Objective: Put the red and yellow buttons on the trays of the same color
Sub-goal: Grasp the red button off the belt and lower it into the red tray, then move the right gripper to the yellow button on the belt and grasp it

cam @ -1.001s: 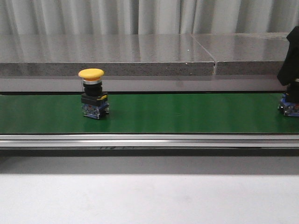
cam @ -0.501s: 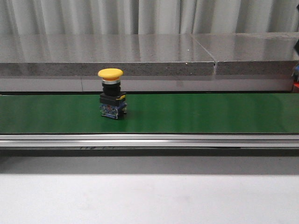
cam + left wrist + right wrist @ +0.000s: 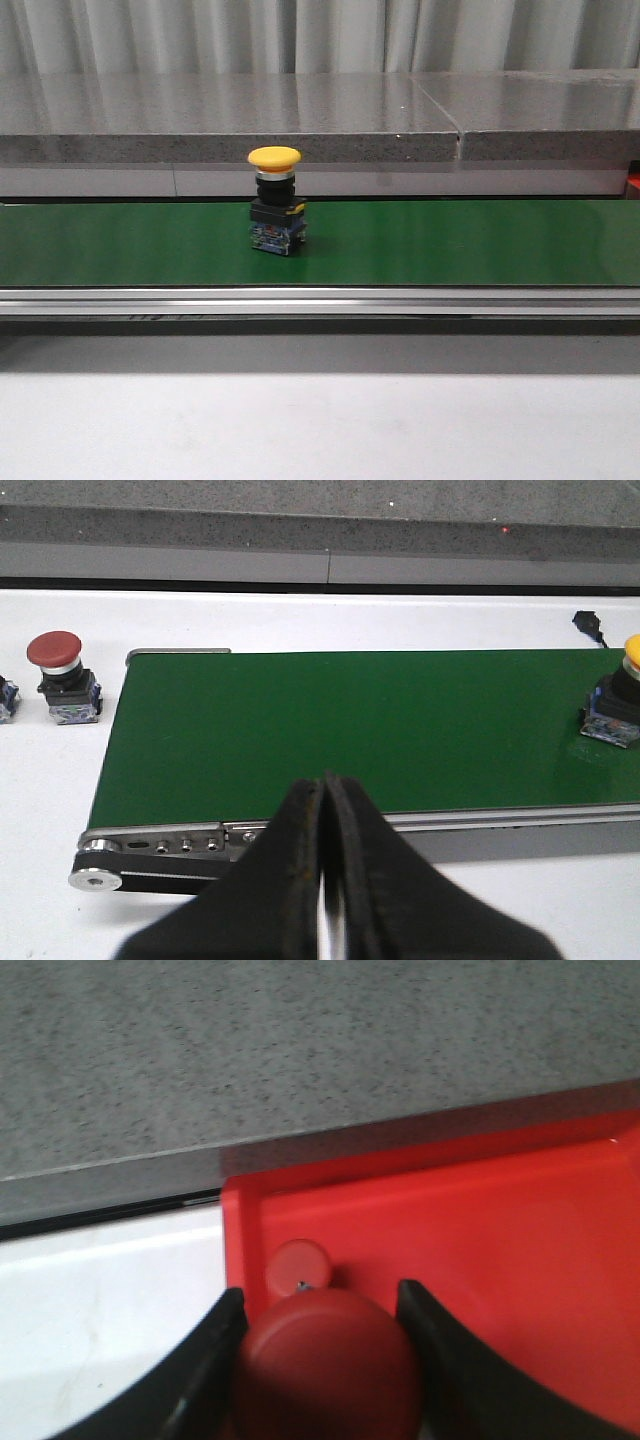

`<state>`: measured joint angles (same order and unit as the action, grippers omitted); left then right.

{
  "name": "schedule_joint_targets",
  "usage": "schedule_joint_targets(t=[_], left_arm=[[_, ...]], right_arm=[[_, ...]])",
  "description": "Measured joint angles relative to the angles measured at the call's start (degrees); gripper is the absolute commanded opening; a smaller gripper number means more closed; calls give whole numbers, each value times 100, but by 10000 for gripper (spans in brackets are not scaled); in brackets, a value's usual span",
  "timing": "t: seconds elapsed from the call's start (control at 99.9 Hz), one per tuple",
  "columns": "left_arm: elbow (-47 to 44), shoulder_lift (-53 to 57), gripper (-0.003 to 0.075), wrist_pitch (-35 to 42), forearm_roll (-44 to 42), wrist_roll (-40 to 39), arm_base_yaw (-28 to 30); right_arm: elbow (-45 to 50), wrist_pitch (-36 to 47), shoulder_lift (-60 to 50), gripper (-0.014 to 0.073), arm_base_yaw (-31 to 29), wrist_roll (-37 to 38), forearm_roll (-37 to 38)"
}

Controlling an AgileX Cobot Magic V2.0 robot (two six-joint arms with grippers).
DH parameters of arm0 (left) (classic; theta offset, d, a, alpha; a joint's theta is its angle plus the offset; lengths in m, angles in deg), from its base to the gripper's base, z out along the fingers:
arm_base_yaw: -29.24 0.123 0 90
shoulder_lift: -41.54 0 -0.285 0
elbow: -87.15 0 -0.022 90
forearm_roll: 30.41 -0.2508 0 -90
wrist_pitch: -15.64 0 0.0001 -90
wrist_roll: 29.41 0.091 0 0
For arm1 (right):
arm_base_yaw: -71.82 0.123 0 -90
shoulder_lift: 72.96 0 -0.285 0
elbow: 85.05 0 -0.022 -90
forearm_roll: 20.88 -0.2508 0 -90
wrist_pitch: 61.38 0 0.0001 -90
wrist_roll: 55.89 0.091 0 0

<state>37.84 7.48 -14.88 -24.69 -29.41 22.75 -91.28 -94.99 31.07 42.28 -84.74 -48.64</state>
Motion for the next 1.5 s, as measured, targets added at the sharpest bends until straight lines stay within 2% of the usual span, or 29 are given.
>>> schedule_joint_targets(t=[0.641, 1.131, 1.221, 1.392, 1.442, 1.502], left_arm=[[0, 0, -19, 0, 0, 0, 0], [0, 0, -19, 0, 0, 0, 0], [0, 0, -19, 0, 0, 0, 0], [0, 0, -19, 0, 0, 0, 0], [0, 0, -19, 0, 0, 0, 0], [0, 0, -19, 0, 0, 0, 0]], right_arm=[[-1733, 119, 2484, 172, -168, 52, 0], [-1910, 267, 3169, 185, -168, 52, 0], [-1910, 303, 3185, 269, -168, 52, -2], [-1910, 342, 3185, 584, -168, 52, -2], [-1910, 356, 3185, 637, -168, 52, -12], [-1910, 365, 3185, 659, -168, 52, -12]])
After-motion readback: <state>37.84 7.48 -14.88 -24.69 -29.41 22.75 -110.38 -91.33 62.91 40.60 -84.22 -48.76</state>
